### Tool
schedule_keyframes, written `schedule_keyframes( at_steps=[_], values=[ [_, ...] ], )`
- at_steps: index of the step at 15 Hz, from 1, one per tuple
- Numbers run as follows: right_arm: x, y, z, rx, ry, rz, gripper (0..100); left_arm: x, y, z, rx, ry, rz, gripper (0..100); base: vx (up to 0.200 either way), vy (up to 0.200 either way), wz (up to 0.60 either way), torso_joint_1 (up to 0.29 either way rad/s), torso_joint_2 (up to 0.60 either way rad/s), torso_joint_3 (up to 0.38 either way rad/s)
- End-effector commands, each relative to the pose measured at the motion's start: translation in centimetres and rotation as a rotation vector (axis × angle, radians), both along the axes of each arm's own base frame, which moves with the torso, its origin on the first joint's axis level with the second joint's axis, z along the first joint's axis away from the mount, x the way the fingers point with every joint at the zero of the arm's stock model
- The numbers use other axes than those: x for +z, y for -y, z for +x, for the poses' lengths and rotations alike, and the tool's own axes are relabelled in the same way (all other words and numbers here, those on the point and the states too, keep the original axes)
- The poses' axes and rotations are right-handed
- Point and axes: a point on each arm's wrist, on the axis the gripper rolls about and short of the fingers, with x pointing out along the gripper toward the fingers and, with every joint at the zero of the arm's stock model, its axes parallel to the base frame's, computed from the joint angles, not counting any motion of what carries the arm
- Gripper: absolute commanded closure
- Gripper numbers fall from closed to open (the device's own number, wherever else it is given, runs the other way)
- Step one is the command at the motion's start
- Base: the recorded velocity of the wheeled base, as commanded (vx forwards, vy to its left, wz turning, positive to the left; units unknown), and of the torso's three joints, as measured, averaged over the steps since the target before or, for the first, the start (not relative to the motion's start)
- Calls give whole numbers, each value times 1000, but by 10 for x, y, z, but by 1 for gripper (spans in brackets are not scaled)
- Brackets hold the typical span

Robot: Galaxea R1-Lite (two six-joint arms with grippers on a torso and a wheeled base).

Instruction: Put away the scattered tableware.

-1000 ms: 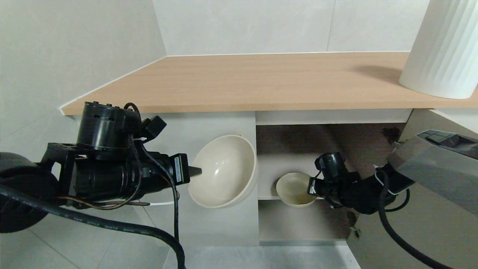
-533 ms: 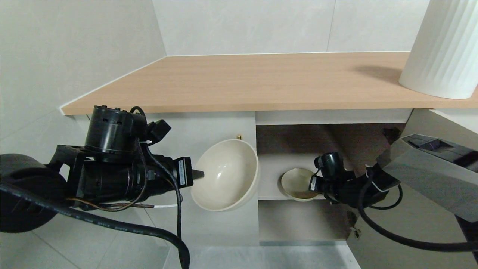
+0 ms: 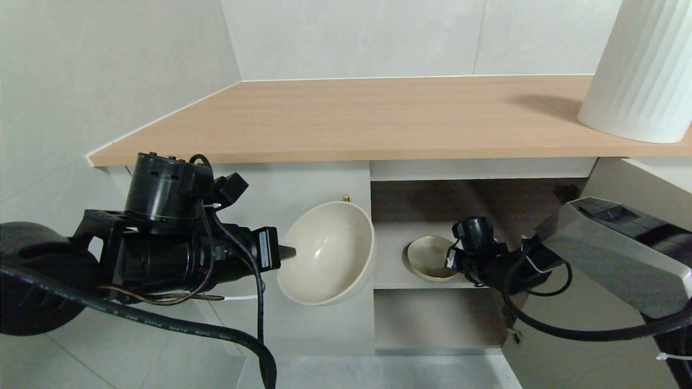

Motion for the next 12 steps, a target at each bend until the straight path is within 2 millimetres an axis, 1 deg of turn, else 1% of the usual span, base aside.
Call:
schedule_keyframes(
  at_steps=[1,6,7,8,11,12],
  values=[
    [0,0,2,-1,4,0,100,-1,0,1,0,-2,0,100,0,0,0,0,0,0],
    [2,6,5,-14,4,-1,100,-2,1,2,0,-7,2,100,0,0,0,0,0,0],
    [2,7,5,-15,-1,-3,0,-2,1,2,0,-5,1,100,0,0,0,0,0,0],
    [2,7,5,-15,-1,-3,0,-2,1,2,0,-7,2,100,0,0,0,0,0,0],
    [10,9,0,-15,3,-2,0,-7,3,5,0,-23,10,100,0,0,0,0,0,0],
    [16,10,-3,-15,7,0,0,-10,3,6,0,-33,15,100,0,0,0,0,0,0]
  ],
)
